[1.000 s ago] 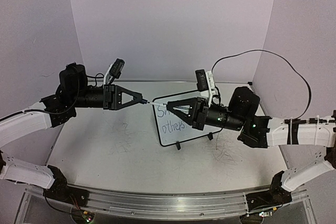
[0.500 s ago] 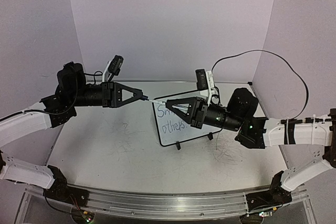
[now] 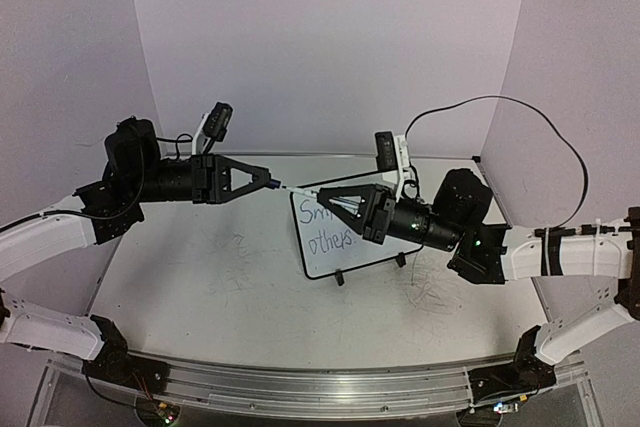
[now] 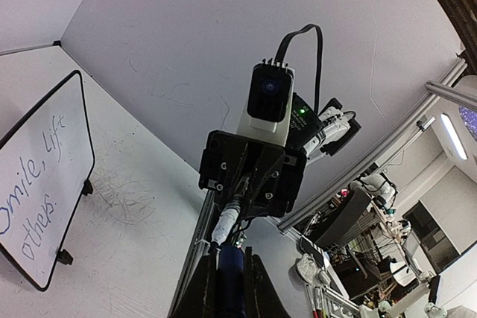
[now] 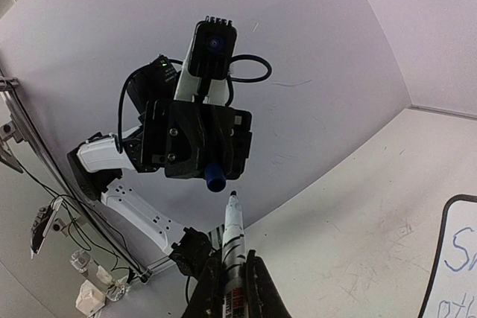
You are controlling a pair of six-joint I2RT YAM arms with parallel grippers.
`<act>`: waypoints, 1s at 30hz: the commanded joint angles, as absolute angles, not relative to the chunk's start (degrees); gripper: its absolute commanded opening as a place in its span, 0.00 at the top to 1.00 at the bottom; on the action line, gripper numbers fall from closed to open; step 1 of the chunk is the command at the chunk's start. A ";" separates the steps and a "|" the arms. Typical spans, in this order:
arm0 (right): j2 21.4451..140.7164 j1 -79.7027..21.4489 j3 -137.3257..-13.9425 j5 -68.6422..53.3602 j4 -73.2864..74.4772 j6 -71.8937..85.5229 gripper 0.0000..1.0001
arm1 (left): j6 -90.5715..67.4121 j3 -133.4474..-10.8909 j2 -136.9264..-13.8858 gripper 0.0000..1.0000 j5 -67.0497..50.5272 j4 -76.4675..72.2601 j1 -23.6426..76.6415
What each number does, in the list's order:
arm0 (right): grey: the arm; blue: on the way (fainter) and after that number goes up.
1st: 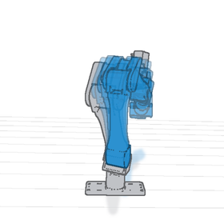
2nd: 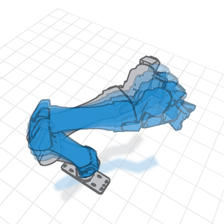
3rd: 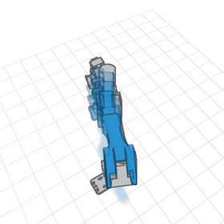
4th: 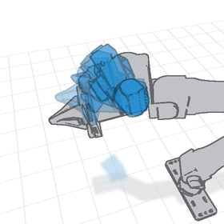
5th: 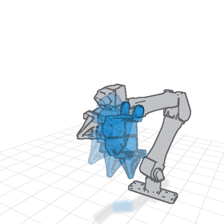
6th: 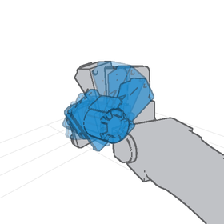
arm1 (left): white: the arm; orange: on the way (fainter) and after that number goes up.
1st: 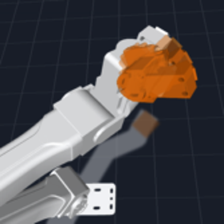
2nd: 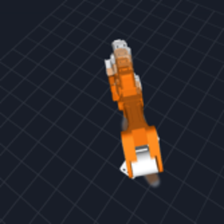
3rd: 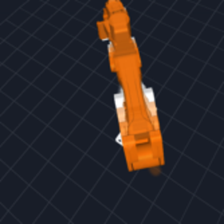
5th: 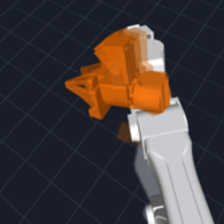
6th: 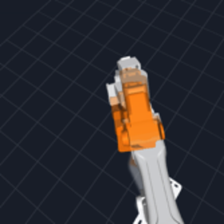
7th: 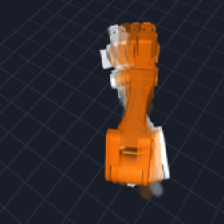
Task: Write a sentence on the whiteboard
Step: Insert the whiteboard marker without the cap into the pen cap.
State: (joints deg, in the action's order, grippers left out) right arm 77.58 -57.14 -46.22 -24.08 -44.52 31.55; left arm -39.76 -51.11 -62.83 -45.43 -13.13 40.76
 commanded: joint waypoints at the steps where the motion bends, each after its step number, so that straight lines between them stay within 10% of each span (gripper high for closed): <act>1: 77.04 -57.11 -47.23 -24.37 -48.15 31.38 1.00 | -40.33 -51.51 -61.56 1.00 -46.15 -15.99 41.13; 30: 78.79 -57.08 -46.43 -25.68 -51.09 33.16 1.00 | -40.60 -50.87 -61.05 1.00 -45.17 -16.52 41.22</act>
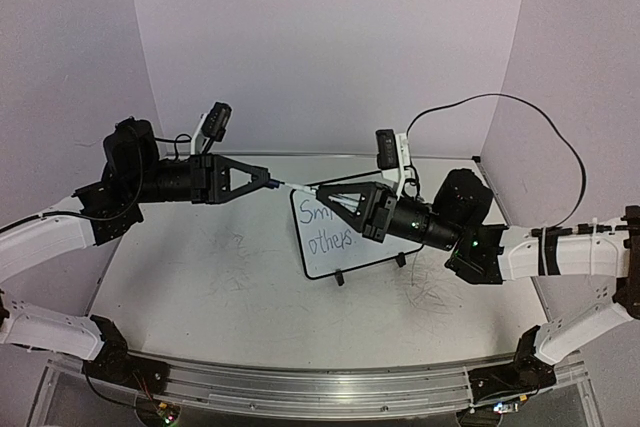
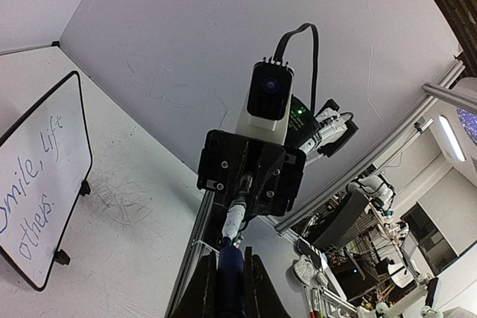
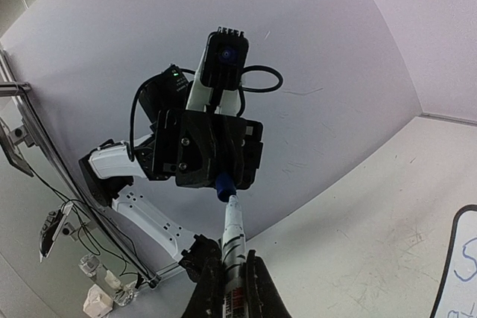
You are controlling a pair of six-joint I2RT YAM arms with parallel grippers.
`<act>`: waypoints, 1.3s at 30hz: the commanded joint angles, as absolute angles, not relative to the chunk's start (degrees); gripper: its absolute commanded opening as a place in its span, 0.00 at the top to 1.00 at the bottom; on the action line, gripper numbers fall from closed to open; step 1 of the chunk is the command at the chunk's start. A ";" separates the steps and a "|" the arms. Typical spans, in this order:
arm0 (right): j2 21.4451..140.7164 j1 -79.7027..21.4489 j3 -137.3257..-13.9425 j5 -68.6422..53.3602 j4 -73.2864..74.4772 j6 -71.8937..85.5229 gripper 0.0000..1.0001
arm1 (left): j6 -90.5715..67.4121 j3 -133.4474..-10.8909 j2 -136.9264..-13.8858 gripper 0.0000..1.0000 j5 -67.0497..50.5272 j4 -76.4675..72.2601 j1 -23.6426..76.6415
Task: Write a sentence on the whiteboard
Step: Insert the whiteboard marker without the cap into the pen cap.
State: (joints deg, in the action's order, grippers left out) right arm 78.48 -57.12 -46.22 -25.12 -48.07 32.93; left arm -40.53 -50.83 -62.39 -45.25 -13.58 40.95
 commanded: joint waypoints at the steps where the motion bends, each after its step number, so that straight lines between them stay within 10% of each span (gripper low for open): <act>1: 78.80 -57.08 -46.42 -25.75 -51.09 33.20 1.00 | -40.61 -50.92 -61.12 1.00 -45.16 -16.52 41.22; 39: 77.49 -57.25 -45.28 -25.68 -54.80 33.74 1.00 | -40.16 -50.03 -61.61 1.00 -45.10 -16.88 41.40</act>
